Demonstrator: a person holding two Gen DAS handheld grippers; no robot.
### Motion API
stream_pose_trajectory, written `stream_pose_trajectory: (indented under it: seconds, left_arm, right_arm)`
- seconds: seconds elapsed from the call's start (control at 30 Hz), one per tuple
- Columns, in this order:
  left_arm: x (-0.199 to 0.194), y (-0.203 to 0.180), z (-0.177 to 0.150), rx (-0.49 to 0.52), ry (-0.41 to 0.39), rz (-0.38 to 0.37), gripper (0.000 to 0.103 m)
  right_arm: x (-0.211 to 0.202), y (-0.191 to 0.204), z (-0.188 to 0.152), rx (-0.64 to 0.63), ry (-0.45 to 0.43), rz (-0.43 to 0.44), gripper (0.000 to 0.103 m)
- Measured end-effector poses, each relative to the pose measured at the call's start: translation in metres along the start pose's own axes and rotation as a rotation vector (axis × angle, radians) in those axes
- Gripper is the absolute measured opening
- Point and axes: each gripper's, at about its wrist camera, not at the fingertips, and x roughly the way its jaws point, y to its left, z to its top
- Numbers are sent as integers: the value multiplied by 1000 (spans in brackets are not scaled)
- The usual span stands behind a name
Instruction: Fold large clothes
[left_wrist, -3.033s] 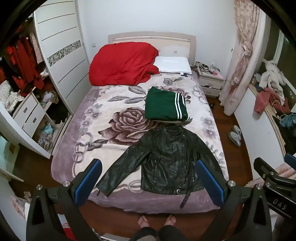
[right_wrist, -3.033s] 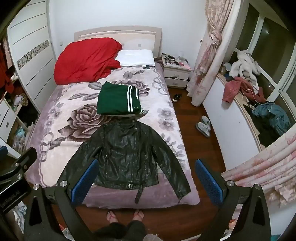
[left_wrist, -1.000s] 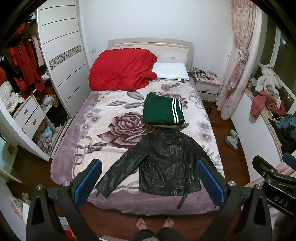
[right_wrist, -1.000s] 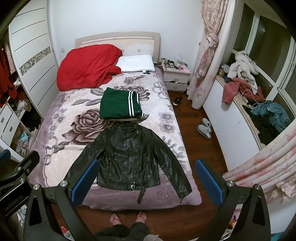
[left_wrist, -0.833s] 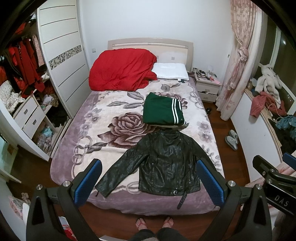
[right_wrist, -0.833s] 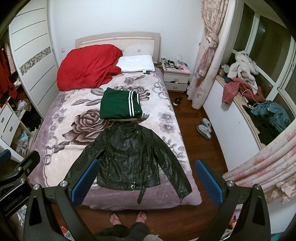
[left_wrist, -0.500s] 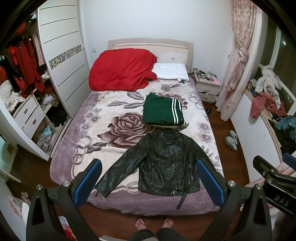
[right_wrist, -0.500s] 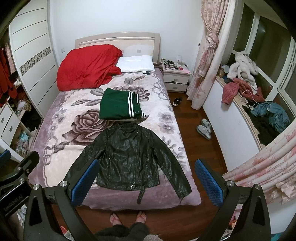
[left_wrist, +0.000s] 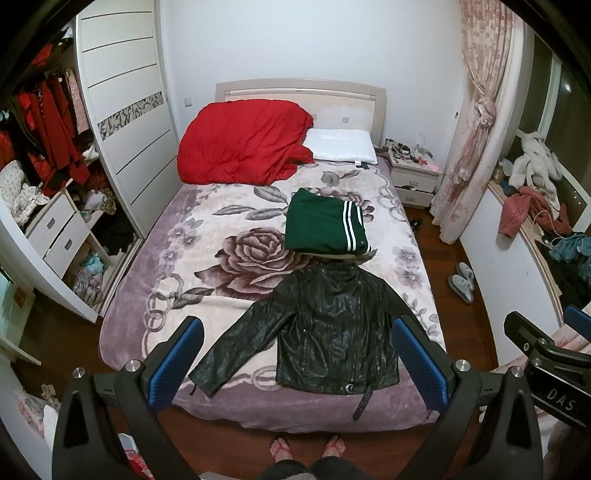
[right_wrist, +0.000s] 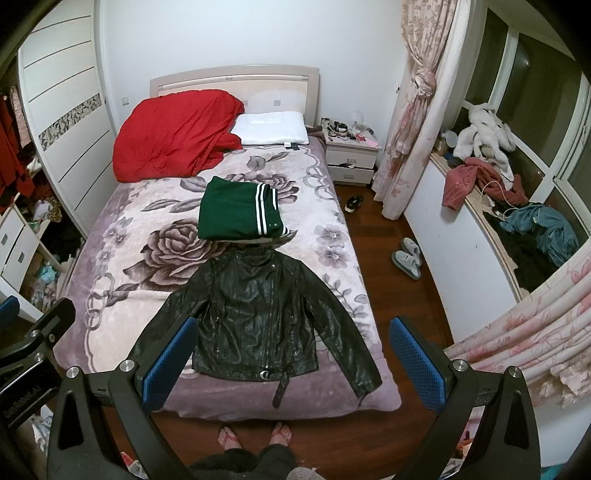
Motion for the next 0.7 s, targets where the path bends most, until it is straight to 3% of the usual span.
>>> stream_pose_trajectory:
  seconds: [0.5,0.6,0.7]
  left_arm:
    - [-1,-2,3,4,10,-9,103]
    - [10,-2,11,7,13,-5,103]
    - [41,-1,26,23,22,1,103]
  right_arm:
    - [0,-1,0,10,12,3,103]
    - [4,0,4,30,29,1,103]
    - [37,-2,22,72,57,24,103]
